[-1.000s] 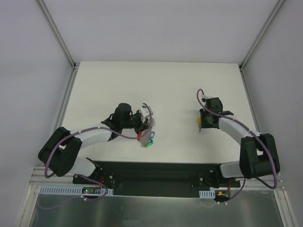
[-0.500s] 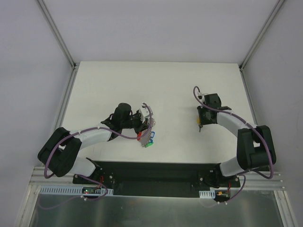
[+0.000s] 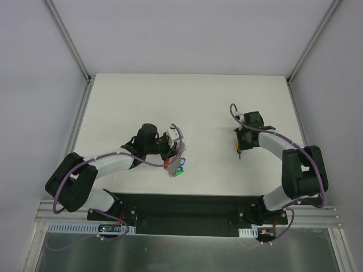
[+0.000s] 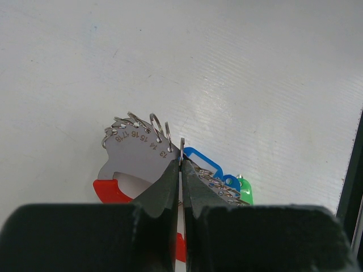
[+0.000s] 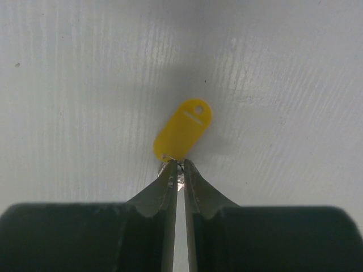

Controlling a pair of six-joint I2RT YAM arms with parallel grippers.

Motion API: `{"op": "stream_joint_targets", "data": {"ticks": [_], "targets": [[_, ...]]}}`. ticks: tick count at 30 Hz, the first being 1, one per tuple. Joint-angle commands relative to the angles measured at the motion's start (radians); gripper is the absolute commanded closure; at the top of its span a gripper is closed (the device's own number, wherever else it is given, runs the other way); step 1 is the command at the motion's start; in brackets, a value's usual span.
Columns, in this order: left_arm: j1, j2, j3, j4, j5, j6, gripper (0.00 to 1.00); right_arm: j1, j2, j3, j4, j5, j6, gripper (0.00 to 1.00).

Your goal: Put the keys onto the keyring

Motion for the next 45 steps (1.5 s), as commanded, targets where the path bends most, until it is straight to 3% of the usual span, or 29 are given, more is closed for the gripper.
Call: {"op": "stream_joint_targets", "data": {"ticks": [1, 9, 17, 33, 39, 45], "targets": [[0.000, -0.036, 0.005, 0.014, 0.003, 0.029, 1.00, -0.005, 0.013, 0.038, -0.030, -0.011, -0.014, 0.87], [0.000, -0.040, 0.005, 0.011, 0.006, 0.027, 1.00, -0.005, -0.014, 0.031, -0.043, -0.031, -0.007, 0.80], [0.000, -0.042, 0.005, 0.011, 0.012, 0.026, 1.00, -0.006, -0.036, 0.028, -0.047, -0.066, -0.010, 0.80], [0.000, -0.047, 0.004, 0.011, 0.015, 0.024, 1.00, 0.012, -0.039, 0.026, -0.075, -0.074, -0.014, 0.87], [0.000, -0.051, 0.002, 0.011, 0.019, 0.023, 1.00, 0.030, -0.054, 0.025, -0.070, -0.058, -0.025, 0.99], [0.000, -0.054, 0.002, 0.011, 0.017, 0.021, 1.00, 0.066, -0.080, 0.015, -0.057, -0.020, -0.033, 0.99]]}}
